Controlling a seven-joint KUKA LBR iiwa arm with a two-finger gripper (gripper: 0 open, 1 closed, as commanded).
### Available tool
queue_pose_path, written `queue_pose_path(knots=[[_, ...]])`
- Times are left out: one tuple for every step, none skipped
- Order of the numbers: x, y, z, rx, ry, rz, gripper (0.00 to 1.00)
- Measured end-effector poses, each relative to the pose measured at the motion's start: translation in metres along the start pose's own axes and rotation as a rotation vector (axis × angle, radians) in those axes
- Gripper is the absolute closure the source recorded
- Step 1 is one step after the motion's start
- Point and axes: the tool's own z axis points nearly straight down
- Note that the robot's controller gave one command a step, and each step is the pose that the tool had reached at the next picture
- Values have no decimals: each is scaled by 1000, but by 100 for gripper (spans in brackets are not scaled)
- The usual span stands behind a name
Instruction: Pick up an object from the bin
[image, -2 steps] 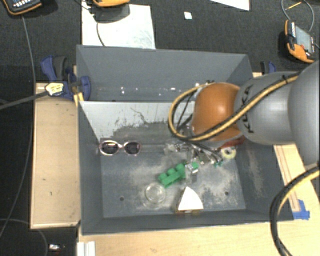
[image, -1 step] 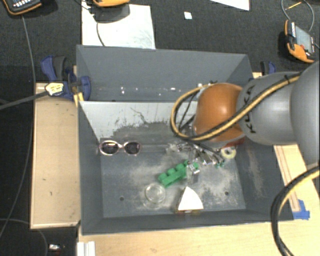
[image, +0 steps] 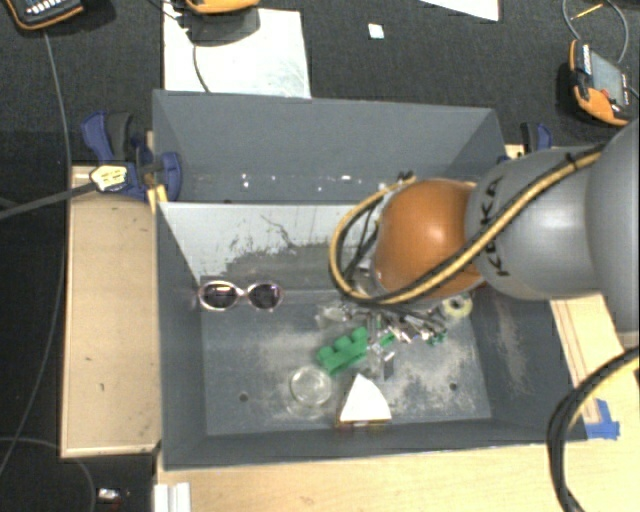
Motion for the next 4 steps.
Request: queue_pose_path(knots=[[4,-44,-2,3,-4,191,100],[4,-44,-1,3,-3,192,0],[4,-44,-1,3,-3,192,0],[14,-49,-15,3,-4,209,0]])
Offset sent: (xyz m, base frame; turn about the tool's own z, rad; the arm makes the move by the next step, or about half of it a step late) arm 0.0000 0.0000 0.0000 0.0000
